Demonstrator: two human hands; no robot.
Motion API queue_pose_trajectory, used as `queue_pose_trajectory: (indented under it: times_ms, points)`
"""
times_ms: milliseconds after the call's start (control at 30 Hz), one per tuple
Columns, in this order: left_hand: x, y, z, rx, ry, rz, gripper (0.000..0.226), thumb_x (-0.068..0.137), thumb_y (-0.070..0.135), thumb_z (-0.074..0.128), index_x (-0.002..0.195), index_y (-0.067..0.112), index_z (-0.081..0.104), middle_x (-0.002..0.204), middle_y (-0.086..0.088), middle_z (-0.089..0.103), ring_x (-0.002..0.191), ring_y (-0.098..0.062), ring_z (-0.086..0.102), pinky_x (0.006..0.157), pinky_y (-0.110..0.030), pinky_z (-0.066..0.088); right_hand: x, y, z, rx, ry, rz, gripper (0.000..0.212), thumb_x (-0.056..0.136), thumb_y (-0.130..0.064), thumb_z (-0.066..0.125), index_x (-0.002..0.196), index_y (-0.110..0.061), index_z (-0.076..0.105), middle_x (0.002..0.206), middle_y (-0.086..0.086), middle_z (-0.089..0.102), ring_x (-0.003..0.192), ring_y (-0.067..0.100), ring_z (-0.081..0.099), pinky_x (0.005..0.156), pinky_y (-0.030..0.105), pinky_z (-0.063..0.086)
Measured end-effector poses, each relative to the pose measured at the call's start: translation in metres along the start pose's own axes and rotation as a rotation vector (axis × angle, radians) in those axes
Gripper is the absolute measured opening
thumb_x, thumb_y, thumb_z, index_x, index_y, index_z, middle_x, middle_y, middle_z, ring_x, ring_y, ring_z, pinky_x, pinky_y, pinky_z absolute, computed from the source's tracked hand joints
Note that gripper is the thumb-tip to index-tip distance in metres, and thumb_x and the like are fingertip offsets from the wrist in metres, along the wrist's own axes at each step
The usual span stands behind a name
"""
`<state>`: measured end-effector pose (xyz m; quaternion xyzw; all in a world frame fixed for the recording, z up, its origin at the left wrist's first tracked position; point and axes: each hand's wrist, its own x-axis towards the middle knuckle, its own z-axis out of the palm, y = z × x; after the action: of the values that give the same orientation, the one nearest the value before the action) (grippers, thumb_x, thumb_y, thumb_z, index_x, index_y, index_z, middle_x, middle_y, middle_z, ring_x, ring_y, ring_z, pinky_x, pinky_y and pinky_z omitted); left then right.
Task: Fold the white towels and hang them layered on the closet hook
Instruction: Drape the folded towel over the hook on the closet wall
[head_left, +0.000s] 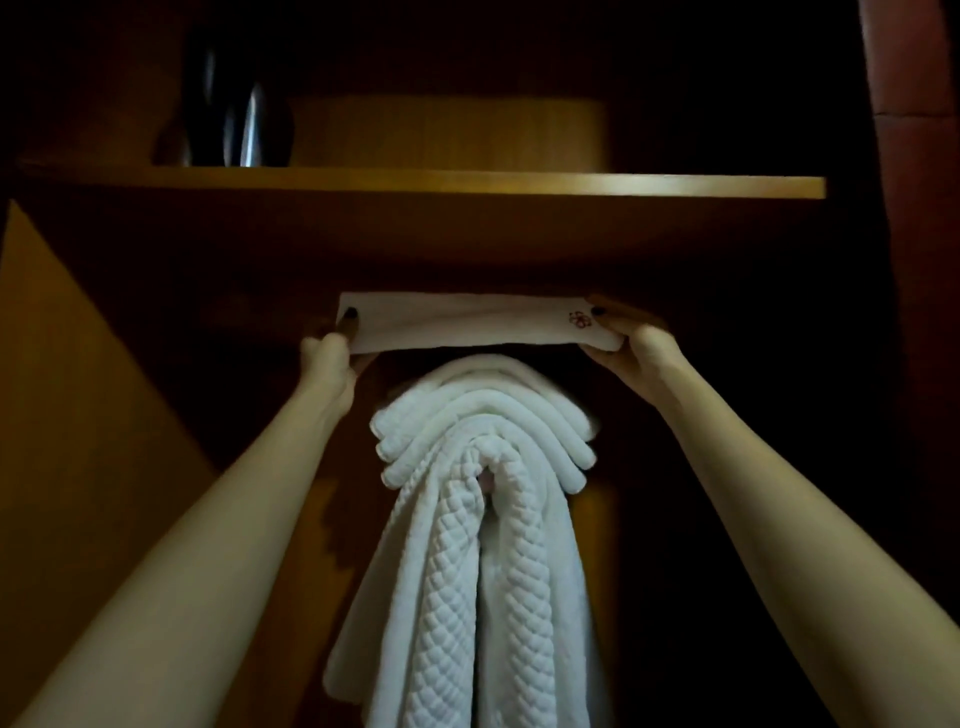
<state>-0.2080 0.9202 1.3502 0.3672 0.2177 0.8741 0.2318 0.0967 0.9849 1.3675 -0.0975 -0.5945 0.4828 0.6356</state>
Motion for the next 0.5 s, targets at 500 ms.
queue_pose_trajectory:
  times_ms: [500]
  points:
    - [-0.011,-0.054,-0.034,0.148,0.030,-0.157,0.030,0.096,0.006,0.057,0.122,-0.009,0.049,0.115,-0.024,0.062,0.100,-0.031,0.066,0.079,-0.042,0.057,-0.010,0.069,-0.023,0.054,0.070,0.039,0.025,0.090,0.009,0.053,0.104,-0.003,0.068,0.102,0.012,0.073,0.093,0.022,0.072,0.072,0.029,0.059]
